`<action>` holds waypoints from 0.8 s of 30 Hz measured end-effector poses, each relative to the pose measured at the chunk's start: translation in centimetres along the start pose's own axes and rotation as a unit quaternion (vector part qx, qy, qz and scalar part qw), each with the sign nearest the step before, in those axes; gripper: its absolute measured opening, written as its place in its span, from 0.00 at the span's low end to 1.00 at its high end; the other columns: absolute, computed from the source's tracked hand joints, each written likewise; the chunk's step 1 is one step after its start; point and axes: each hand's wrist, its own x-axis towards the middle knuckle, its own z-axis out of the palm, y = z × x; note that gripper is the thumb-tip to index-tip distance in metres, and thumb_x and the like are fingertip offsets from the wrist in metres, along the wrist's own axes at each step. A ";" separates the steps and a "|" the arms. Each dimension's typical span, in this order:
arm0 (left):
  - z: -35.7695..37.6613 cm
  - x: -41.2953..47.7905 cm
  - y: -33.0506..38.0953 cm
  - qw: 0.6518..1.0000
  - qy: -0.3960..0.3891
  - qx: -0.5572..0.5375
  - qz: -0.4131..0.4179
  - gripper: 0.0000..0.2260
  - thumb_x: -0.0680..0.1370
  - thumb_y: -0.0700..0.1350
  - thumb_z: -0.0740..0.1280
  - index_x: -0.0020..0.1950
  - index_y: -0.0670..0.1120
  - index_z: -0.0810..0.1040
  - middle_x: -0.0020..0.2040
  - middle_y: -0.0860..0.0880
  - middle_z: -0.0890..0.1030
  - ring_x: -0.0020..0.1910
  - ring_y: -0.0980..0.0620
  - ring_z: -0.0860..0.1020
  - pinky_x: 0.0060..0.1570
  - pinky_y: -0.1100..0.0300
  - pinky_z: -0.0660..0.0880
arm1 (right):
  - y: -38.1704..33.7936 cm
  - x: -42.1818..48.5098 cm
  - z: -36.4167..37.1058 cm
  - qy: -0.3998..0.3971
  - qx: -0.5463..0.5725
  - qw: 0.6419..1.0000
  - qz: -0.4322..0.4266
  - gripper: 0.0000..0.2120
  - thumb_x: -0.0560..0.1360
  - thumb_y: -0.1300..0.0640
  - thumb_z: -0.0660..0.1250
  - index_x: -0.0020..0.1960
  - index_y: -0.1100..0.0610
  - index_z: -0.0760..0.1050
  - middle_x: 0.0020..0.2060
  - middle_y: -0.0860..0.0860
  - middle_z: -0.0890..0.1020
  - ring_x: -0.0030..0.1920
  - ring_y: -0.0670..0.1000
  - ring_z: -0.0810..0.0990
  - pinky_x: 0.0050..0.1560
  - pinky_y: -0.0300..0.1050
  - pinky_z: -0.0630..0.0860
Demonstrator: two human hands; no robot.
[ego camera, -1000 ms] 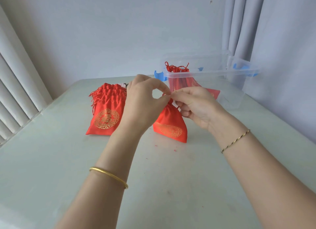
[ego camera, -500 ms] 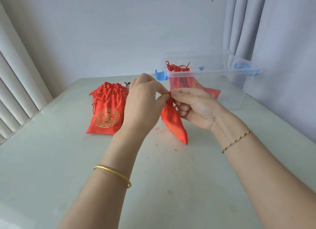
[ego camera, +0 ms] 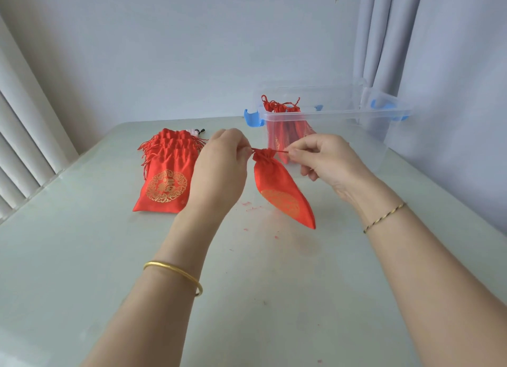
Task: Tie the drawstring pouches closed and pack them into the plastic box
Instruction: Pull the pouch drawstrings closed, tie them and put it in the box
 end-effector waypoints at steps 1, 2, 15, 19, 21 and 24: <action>-0.2 0.0 0.1 1.000 -0.007 -0.025 -0.011 0.05 0.78 0.38 0.59 0.44 0.43 0.73 0.44 0.48 0.76 0.40 0.50 0.79 0.43 0.55 0.73 | -0.7 -0.3 -0.3 -0.035 0.006 0.999 0.017 0.03 0.74 0.56 0.68 0.44 0.54 0.78 0.34 0.46 0.78 0.29 0.44 0.74 0.30 0.39 0.67; -0.3 0.1 0.2 0.999 -0.016 -0.048 -0.021 0.05 0.78 0.38 0.59 0.44 0.43 0.73 0.43 0.48 0.77 0.37 0.54 0.80 0.42 0.56 0.74 | -1.1 -0.6 -0.7 -0.068 0.001 0.997 0.032 0.09 0.73 0.50 0.68 0.50 0.54 0.77 0.37 0.47 0.80 0.31 0.45 0.76 0.31 0.40 0.67; 0.0 6.9 5.7 0.975 -0.015 -0.220 -0.026 0.06 0.76 0.39 0.61 0.49 0.47 0.76 0.43 0.50 0.78 0.43 0.50 0.81 0.46 0.49 0.79 | -7.1 2.6 -5.2 0.033 -0.025 0.999 -0.013 0.06 0.72 0.64 0.67 0.37 0.58 0.75 0.26 0.54 0.77 0.20 0.43 0.72 0.20 0.34 0.64; 1.0 9.3 4.9 0.979 -0.011 -0.201 -0.043 0.10 0.75 0.39 0.59 0.53 0.47 0.76 0.46 0.49 0.78 0.48 0.48 0.79 0.49 0.48 0.78 | -9.4 7.3 -8.4 0.149 0.002 0.988 -0.035 0.08 0.71 0.62 0.65 0.35 0.55 0.74 0.29 0.52 0.78 0.21 0.41 0.74 0.20 0.34 0.64; 1.7 9.9 4.1 0.980 -0.019 -0.191 -0.050 0.11 0.75 0.38 0.59 0.54 0.46 0.76 0.46 0.48 0.78 0.46 0.48 0.79 0.47 0.50 0.79 | -9.2 10.0 -9.0 0.167 -0.047 0.984 -0.028 0.07 0.70 0.62 0.65 0.34 0.55 0.74 0.29 0.53 0.78 0.22 0.42 0.75 0.20 0.33 0.64; 2.6 10.6 2.8 0.982 -0.020 -0.176 -0.059 0.12 0.75 0.37 0.58 0.55 0.45 0.76 0.48 0.49 0.77 0.40 0.52 0.76 0.41 0.58 0.75 | -6.4 14.0 -8.4 0.109 -0.199 0.973 0.048 0.07 0.70 0.63 0.65 0.35 0.57 0.72 0.31 0.56 0.78 0.24 0.47 0.75 0.18 0.33 0.65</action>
